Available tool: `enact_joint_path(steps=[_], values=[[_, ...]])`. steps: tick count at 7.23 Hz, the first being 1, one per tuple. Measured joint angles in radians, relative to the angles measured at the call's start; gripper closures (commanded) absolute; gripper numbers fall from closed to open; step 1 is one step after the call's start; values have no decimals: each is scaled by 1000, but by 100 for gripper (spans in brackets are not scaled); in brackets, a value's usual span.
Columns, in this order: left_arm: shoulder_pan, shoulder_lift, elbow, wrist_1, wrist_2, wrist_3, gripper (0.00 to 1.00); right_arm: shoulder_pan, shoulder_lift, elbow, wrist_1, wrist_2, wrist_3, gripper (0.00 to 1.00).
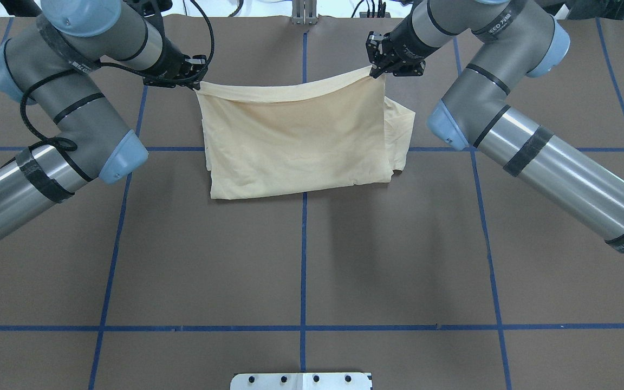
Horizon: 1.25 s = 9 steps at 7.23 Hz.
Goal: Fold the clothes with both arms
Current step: 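Lift the hem with both grippers and fold it toward the collar, then lower the hem onto the collar and open both grippers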
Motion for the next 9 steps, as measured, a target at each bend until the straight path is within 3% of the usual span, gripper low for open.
enact_joint_path(steps=[4, 9], values=[[17, -12, 128, -114, 1, -13, 100, -57, -2, -75, 10, -49, -1, 100], [90, -40, 189, -124, 102, -51, 100, -69, -7, -104, 11, -71, -1, 100]])
